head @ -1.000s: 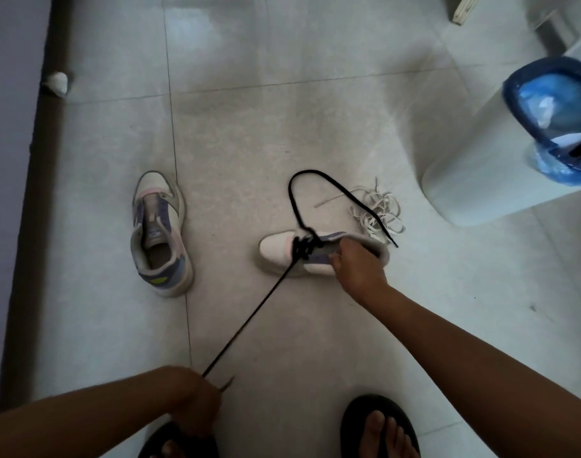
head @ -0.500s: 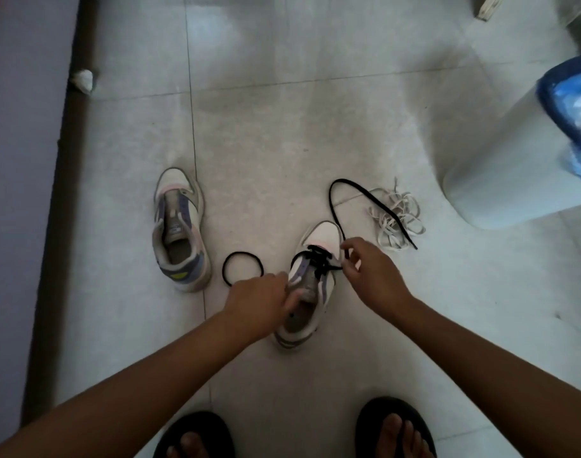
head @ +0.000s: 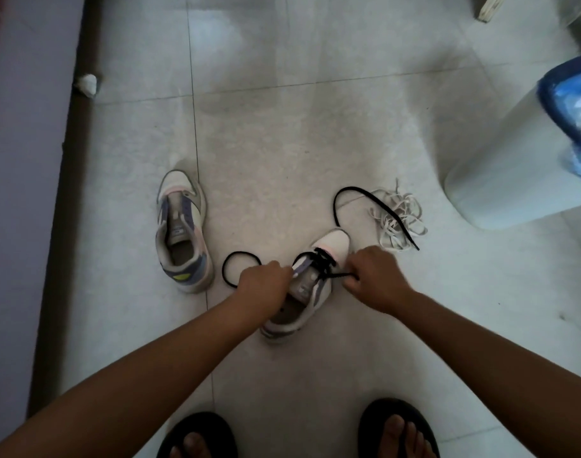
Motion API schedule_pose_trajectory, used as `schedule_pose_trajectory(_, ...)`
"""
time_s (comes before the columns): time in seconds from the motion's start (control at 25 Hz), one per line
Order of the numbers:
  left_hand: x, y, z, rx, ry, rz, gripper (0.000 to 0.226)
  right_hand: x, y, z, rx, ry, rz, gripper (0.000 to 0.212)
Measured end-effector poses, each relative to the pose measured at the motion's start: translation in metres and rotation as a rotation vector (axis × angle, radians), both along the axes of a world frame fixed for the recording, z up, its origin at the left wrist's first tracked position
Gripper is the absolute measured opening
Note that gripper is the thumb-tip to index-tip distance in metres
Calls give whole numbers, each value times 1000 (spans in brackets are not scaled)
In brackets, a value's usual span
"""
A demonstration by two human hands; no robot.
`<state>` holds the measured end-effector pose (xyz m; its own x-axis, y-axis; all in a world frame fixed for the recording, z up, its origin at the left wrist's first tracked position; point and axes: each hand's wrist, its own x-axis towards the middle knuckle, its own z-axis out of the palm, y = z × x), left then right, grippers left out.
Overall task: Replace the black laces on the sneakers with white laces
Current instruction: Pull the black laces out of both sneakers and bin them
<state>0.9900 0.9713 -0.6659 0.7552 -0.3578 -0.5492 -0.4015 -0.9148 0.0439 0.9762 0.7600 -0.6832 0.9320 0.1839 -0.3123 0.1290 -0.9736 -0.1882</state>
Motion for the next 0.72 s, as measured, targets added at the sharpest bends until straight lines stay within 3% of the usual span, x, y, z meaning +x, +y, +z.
schedule_pose_trajectory(0.12,5,-1,2,16,-49,-152,40,33,-37,18,-148,-111,-168,23)
schedule_pose_trajectory(0.28,5,-8,-1,-48,-95,-199,42,100,-48,52,248,-165,-560,21)
schedule_pose_trajectory(0.36,2,-6,-1,-176,-94,-99,41,123,-30,68,545,-264,-595,23)
schedule_pose_trajectory(0.44,-5,1,2,-395,-149,30,28,118,-6,76,711,-298,-460,40)
schedule_pose_trajectory(0.52,-20,8,3,-558,-256,45,14,85,10,64,635,-231,-291,37)
schedule_pose_trajectory(0.64,-44,15,-5,-577,-366,14,20,9,20,38,491,-53,0,22)
schedule_pose_trajectory(0.72,-54,13,-11,-544,-375,9,24,-24,20,21,401,130,144,27)
